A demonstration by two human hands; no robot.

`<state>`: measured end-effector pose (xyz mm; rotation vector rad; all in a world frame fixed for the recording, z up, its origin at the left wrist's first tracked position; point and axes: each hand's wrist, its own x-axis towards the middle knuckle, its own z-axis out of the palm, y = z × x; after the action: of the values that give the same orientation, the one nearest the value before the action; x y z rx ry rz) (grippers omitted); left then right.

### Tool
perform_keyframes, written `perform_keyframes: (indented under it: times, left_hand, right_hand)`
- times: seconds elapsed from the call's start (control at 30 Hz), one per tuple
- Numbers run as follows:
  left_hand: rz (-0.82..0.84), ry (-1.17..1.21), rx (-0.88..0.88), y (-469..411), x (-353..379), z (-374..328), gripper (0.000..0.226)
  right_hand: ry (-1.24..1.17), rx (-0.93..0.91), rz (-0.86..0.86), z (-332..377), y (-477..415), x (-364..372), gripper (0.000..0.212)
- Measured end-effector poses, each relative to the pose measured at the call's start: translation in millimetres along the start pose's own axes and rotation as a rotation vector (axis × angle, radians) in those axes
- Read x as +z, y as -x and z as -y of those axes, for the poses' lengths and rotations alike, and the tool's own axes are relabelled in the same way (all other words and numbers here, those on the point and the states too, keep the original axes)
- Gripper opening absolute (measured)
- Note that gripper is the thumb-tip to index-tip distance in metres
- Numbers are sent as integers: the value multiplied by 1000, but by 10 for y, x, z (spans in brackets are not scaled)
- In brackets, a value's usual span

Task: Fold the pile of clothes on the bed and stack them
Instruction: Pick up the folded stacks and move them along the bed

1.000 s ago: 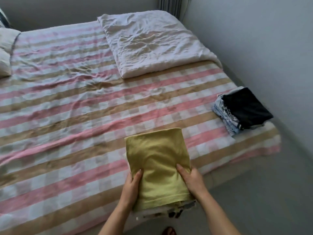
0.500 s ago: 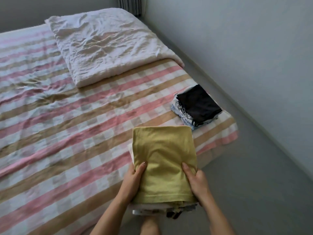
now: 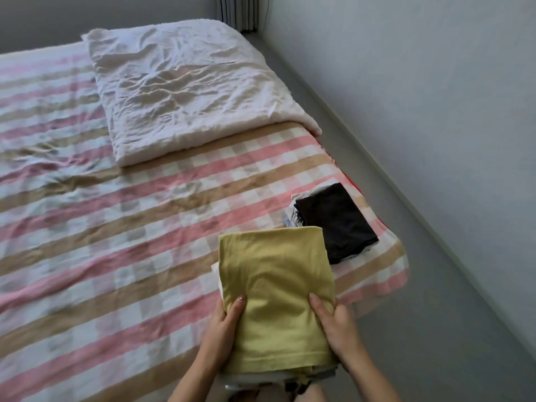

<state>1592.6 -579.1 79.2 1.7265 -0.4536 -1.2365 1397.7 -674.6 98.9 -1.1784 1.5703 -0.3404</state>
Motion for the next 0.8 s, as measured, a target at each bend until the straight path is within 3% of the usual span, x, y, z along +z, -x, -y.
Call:
perform_keyframes:
  times: [0.13,0.27,0.43,0.8]
  left_hand:
    - [-140,74,-3,-147,132,58,41]
    - [-276,135,-4,-312,270,169,44]
    - [-397,163,4,-605,353,394,39]
    - [-350,224,2,-1818,249,925,25]
  right_hand:
    - [102,-85,114,181,-431,-30,27]
    - [209,-177,247,223,-901,37,46]
    - [255,-225,363,179,-1408,255,24]
    - [245,-197,293,-294,-2493,983,40]
